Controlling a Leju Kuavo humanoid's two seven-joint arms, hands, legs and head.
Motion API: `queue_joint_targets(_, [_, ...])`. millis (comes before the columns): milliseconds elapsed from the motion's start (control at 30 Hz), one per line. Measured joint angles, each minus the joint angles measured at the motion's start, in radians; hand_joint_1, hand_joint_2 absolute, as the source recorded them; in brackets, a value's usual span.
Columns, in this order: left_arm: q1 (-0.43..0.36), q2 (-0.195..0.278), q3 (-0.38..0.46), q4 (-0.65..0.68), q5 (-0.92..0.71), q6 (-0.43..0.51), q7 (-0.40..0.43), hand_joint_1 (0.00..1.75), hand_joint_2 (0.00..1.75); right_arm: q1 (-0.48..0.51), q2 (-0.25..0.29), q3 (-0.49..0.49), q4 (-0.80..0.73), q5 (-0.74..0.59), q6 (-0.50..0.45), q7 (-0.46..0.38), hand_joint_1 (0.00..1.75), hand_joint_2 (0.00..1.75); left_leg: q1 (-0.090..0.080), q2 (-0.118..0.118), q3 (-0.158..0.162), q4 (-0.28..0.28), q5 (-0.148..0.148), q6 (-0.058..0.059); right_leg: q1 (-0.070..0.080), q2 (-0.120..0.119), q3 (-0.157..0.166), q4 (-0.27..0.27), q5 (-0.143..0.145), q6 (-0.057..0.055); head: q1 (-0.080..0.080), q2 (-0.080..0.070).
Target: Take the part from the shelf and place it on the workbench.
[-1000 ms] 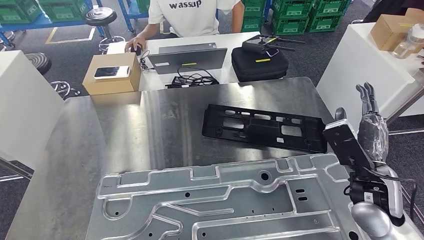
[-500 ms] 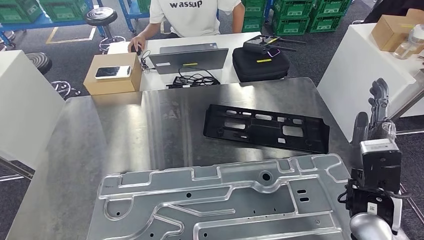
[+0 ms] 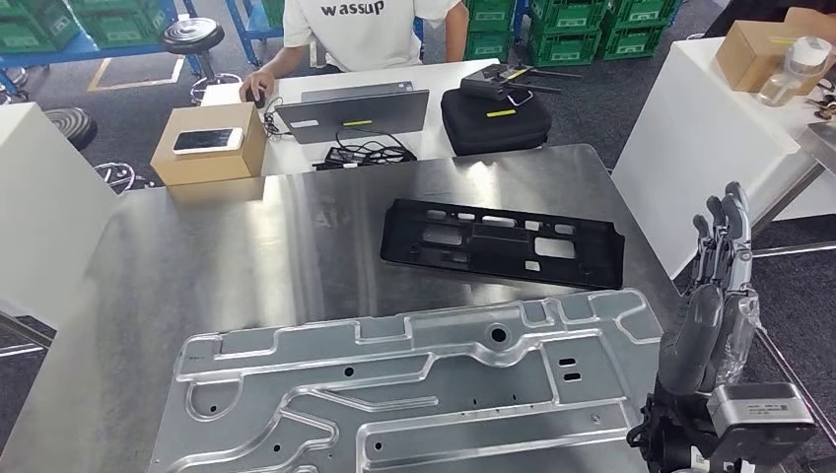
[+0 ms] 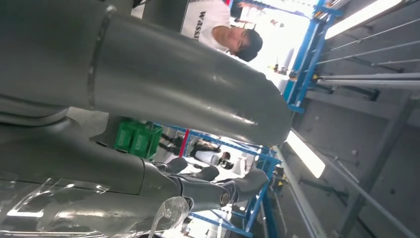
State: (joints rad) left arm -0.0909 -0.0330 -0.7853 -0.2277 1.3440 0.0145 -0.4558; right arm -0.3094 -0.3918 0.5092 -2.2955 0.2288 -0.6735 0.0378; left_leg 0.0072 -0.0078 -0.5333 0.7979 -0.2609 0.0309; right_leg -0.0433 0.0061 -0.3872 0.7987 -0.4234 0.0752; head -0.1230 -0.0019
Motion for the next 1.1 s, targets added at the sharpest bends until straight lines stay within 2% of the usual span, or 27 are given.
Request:
queue_joint_targets(33, [0.0, 0.0, 0.003, 0.0, 0.002, 0.0, 0.0, 0.0, 0.0, 0.01, 0.009, 0.004, -0.002, 0.004, -0.001, -0.012, 0.0, 0.0, 0.003, 0.001, -0.005, -0.001, 0.0, -0.008, 0.0, -0.001, -0.006, -0.005, 0.008, -0.011, 0.0, 0.0])
queue_joint_targets(67, [0.001, 0.0, 0.004, 0.0, 0.004, 0.0, -0.001, 0.0, 0.0, 0.018, 0.016, 0.008, -0.003, 0.008, -0.002, -0.022, 0.0, 0.0, 0.005, 0.001, -0.017, 0.017, -0.018, -0.013, -0.001, -0.002, -0.014, -0.01, 0.018, -0.023, 0.0, 0.0])
queue_joint_targets(100, [0.002, 0.0, 0.005, 0.0, 0.005, 0.0, -0.001, 0.0, 0.0, 0.027, 0.023, 0.011, -0.005, 0.009, -0.002, -0.03, 0.0, 0.0, 0.006, 0.001, -0.037, 0.062, -0.056, -0.018, -0.002, -0.003, -0.022, -0.015, 0.029, -0.034, -0.001, 0.0])
queue_joint_targets(167, [0.003, -0.001, 0.007, 0.0, 0.008, 0.001, -0.004, 0.0, 0.0, 0.044, 0.037, 0.017, -0.008, -0.006, -0.002, -0.05, 0.0, 0.0, 0.008, 0.001, -0.098, 0.23, -0.166, -0.024, 0.0, -0.003, -0.04, -0.018, 0.045, -0.046, -0.001, 0.0])
queue_joint_targets(200, [0.003, -0.002, 0.008, 0.0, 0.009, 0.001, -0.006, 0.0, 0.0, 0.053, 0.043, 0.018, -0.009, -0.022, -0.002, -0.063, 0.0, 0.0, 0.008, 0.001, -0.124, 0.315, -0.208, -0.027, 0.002, -0.004, -0.048, -0.018, 0.05, -0.048, -0.001, 0.0])
queue_joint_targets(233, [0.002, -0.002, 0.01, 0.0, 0.012, 0.001, -0.008, 0.0, 0.0, 0.062, 0.049, 0.02, -0.009, -0.043, -0.002, -0.079, 0.0, 0.0, 0.008, 0.001, -0.133, 0.368, -0.229, -0.028, 0.004, -0.004, -0.055, -0.017, 0.055, -0.048, -0.001, 0.0])
queue_joint_targets(267, [0.002, -0.002, 0.012, 0.0, 0.014, 0.001, -0.01, 0.0, 0.0, 0.07, 0.054, 0.02, -0.009, -0.062, -0.002, -0.095, 0.0, 0.0, 0.008, 0.001, -0.12, 0.374, -0.23, -0.029, 0.004, -0.004, -0.061, -0.016, 0.059, -0.047, -0.001, 0.0])
queue_joint_targets(300, [0.002, -0.002, 0.014, 0.0, 0.017, 0.001, -0.012, 0.0, 0.0, 0.077, 0.059, 0.021, -0.009, -0.08, -0.002, -0.111, 0.0, 0.0, 0.008, 0.001, -0.085, 0.332, -0.213, -0.028, 0.004, -0.003, -0.066, -0.014, 0.062, -0.044, -0.001, 0.0])
queue_joint_targets(400, [-0.004, -0.002, 0.024, 0.0, 0.023, 0.001, -0.016, 0.0, 0.0, 0.098, 0.069, 0.021, -0.014, -0.134, -0.002, -0.156, 0.0, 0.0, 0.008, 0.001, 0.077, 0.083, -0.143, -0.021, 0.005, -0.002, -0.079, -0.004, 0.069, -0.033, -0.002, 0.0])
queue_joint_targets(433, [-0.006, -0.002, 0.026, 0.0, 0.024, 0.002, -0.017, 0.0, 0.0, 0.105, 0.072, 0.021, -0.017, -0.152, -0.002, -0.169, 0.0, 0.0, 0.006, 0.0, 0.107, 0.031, -0.132, -0.017, 0.006, -0.002, -0.083, -0.002, 0.073, -0.027, -0.001, 0.0])
queue_joint_targets(467, [-0.008, -0.002, 0.027, 0.0, 0.026, 0.002, -0.017, 0.0, 0.0, 0.112, 0.074, 0.022, -0.018, -0.168, -0.002, -0.181, 0.0, 0.0, 0.004, -0.001, 0.118, 0.009, -0.13, -0.014, 0.008, -0.002, -0.087, -0.001, 0.077, -0.021, -0.001, 0.0])
queue_joint_targets(533, [-0.008, -0.002, 0.029, 0.0, 0.028, 0.004, -0.017, 0.0, 0.0, 0.126, 0.077, 0.023, -0.019, -0.203, -0.001, -0.202, 0.0, 0.0, 0.004, -0.002, 0.107, 0.01, -0.126, -0.003, 0.007, -0.001, -0.094, 0.004, 0.08, -0.01, -0.001, 0.0])
queue_joint_targets(567, [-0.008, -0.002, 0.03, 0.0, 0.031, 0.006, -0.017, 0.0, 0.0, 0.133, 0.079, 0.023, -0.019, -0.22, 0.0, -0.212, 0.0, 0.0, 0.004, -0.001, 0.101, 0.011, -0.121, 0.005, 0.006, -0.001, -0.103, 0.021, 0.063, -0.007, -0.001, 0.0])
queue_joint_targets(600, [-0.008, -0.002, 0.031, 0.0, 0.034, 0.007, -0.017, 0.0, 0.0, 0.14, 0.08, 0.023, -0.019, -0.236, 0.002, -0.22, 0.0, 0.0, 0.004, 0.0, 0.094, 0.011, -0.114, 0.016, 0.005, -0.001, -0.122, 0.063, 0.028, -0.004, -0.001, 0.0])
queue_joint_targets(633, [-0.009, -0.002, 0.031, 0.0, 0.036, 0.009, -0.017, 0.0, 0.0, 0.146, 0.081, 0.023, -0.019, -0.247, 0.002, -0.227, 0.0, 0.0, 0.004, 0.001, 0.086, 0.01, -0.107, 0.027, 0.004, -0.002, -0.151, 0.13, -0.021, -0.002, -0.001, 0.0])
queue_joint_targets(700, [-0.009, -0.003, 0.032, 0.0, 0.039, 0.013, -0.016, 0.0, 0.0, 0.154, 0.081, 0.023, -0.019, -0.259, 0.004, -0.237, 0.0, 0.0, -0.003, 0.003, 0.067, 0.013, -0.095, 0.042, 0.007, -0.002, -0.215, 0.302, -0.117, -0.001, -0.001, 0.0])
queue_joint_targets(733, [-0.008, -0.003, 0.032, 0.0, 0.039, 0.017, -0.014, 0.0, 0.0, 0.158, 0.082, 0.022, -0.019, -0.261, 0.004, -0.24, 0.0, 0.0, -0.007, 0.004, 0.058, 0.014, -0.09, 0.046, 0.009, -0.002, -0.232, 0.362, -0.14, -0.002, -0.001, 0.0])
queue_joint_targets(767, [-0.008, -0.003, 0.032, 0.0, 0.039, 0.021, -0.01, 0.0, 0.0, 0.162, 0.083, 0.022, -0.019, -0.261, 0.005, -0.242, 0.0, 0.0, -0.011, 0.005, 0.049, 0.016, -0.084, 0.048, 0.011, -0.002, -0.229, 0.383, -0.14, -0.004, -0.001, 0.0])
queue_joint_targets(800, [-0.008, -0.002, 0.032, 0.0, 0.039, 0.023, -0.001, 0.0, 0.0, 0.165, 0.083, 0.023, -0.019, -0.261, 0.006, -0.244, 0.0, 0.0, -0.014, 0.005, 0.041, 0.017, -0.077, 0.05, 0.014, -0.002, -0.203, 0.357, -0.119, -0.01, -0.001, 0.0])
queue_joint_targets(833, [-0.008, -0.001, 0.032, 0.0, 0.039, 0.022, 0.009, 0.0, 0.0, 0.166, 0.084, 0.023, -0.019, -0.259, 0.007, -0.245, 0.0, 0.0, -0.017, 0.004, 0.034, 0.018, -0.071, 0.05, 0.017, -0.002, -0.158, 0.293, -0.088, -0.018, -0.001, 0.0])
queue_joint_targets(900, [-0.009, 0.005, 0.032, 0.0, 0.038, 0.013, 0.03, 0.0, 0.0, 0.166, 0.085, 0.023, -0.022, -0.251, 0.007, -0.245, 0.0, 0.0, -0.022, 0.003, 0.024, 0.019, -0.058, 0.046, 0.029, -0.002, -0.042, 0.123, -0.038, -0.036, 0.0, 0.0])
queue_joint_targets(933, [-0.009, 0.009, 0.032, 0.0, 0.038, 0.006, 0.036, 0.0, 0.0, 0.165, 0.086, 0.023, -0.025, -0.243, 0.007, -0.244, 0.0, 0.0, -0.025, 0.003, 0.02, 0.019, -0.051, 0.043, 0.034, -0.001, 0.0, 0.057, -0.028, -0.042, 0.0, 0.0])
queue_joint_targets(967, [-0.009, 0.013, 0.032, 0.0, 0.038, -0.001, 0.039, 0.0, 0.0, 0.163, 0.087, 0.023, -0.027, -0.233, 0.007, -0.242, 0.0, 0.0, -0.027, 0.004, 0.016, 0.02, -0.043, 0.038, 0.039, -0.001, 0.023, 0.019, -0.024, -0.045, 0.0, 0.0])
queue_joint_targets(1000, [-0.009, 0.017, 0.032, 0.0, 0.038, -0.009, 0.038, 0.0, 0.0, 0.162, 0.088, 0.024, -0.029, -0.224, 0.007, -0.239, 0.0, 0.0, -0.029, 0.004, 0.012, 0.02, -0.034, 0.034, 0.041, -0.001, 0.029, 0.004, -0.021, -0.046, -0.001, 0.0])
queue_joint_targets(1033, [-0.009, 0.023, 0.032, 0.002, 0.038, -0.015, 0.036, 0.0, 0.0, 0.163, 0.089, 0.024, -0.029, -0.215, 0.006, -0.235, 0.0, 0.0, -0.031, 0.003, 0.006, 0.02, -0.024, 0.029, 0.038, -0.002, 0.02, -0.002, -0.015, -0.048, -0.001, 0.0])
queue_joint_targets(1067, [-0.008, 0.029, 0.033, 0.003, 0.038, -0.019, 0.033, 0.0, 0.0, 0.163, 0.089, 0.024, -0.03, -0.207, 0.005, -0.231, 0.0, 0.0, -0.032, 0.001, -0.002, 0.026, -0.029, 0.024, 0.035, -0.003, 0.01, -0.001, -0.007, -0.051, -0.002, 0.0])
queue_joint_targets(1100, [-0.008, 0.033, 0.033, 0.004, 0.038, -0.022, 0.029, 0.0, 0.0, 0.165, 0.09, 0.025, -0.03, -0.201, 0.004, -0.228, 0.0, 0.0, -0.031, 0.0, -0.017, 0.049, -0.052, 0.018, 0.031, -0.005, -0.002, -0.002, 0.002, -0.055, -0.003, 0.0])
